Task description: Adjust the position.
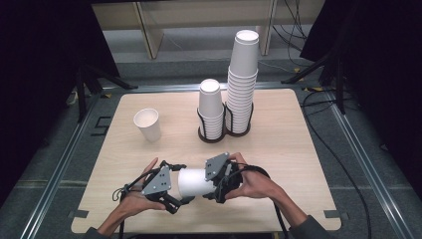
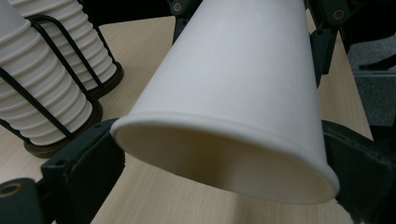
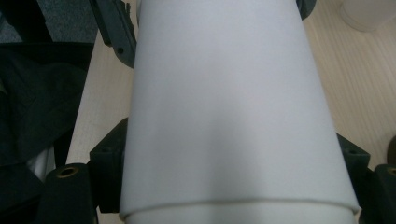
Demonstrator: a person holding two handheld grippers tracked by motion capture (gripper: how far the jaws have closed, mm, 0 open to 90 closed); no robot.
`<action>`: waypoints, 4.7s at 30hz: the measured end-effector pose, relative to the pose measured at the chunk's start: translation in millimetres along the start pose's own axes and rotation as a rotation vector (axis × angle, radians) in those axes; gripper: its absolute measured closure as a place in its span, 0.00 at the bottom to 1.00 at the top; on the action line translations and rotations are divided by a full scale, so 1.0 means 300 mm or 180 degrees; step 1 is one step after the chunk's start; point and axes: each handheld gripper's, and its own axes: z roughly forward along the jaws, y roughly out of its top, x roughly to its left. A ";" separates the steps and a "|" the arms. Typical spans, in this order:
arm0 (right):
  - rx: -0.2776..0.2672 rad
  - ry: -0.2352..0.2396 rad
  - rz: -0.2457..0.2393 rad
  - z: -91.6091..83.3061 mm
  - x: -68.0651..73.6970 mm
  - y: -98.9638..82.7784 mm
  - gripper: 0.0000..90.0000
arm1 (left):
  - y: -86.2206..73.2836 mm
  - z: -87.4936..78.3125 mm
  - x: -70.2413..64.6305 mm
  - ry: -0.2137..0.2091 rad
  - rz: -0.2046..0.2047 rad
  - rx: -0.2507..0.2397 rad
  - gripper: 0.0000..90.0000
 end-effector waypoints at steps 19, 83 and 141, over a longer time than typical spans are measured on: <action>-0.0535 -0.0077 0.0288 -0.095 -0.062 -0.048 0.26 | -0.020 -0.012 0.029 -0.0046 -0.0838 -0.0539 0.16; 0.0113 -0.0061 -0.0031 -0.023 -0.006 -0.018 0.19 | 0.045 0.006 -0.011 -0.0081 -0.0139 0.0289 0.12; -0.1103 0.0216 0.0470 0.035 -0.045 -0.033 0.24 | 0.045 -0.013 0.006 0.0188 -0.1115 -0.1079 0.07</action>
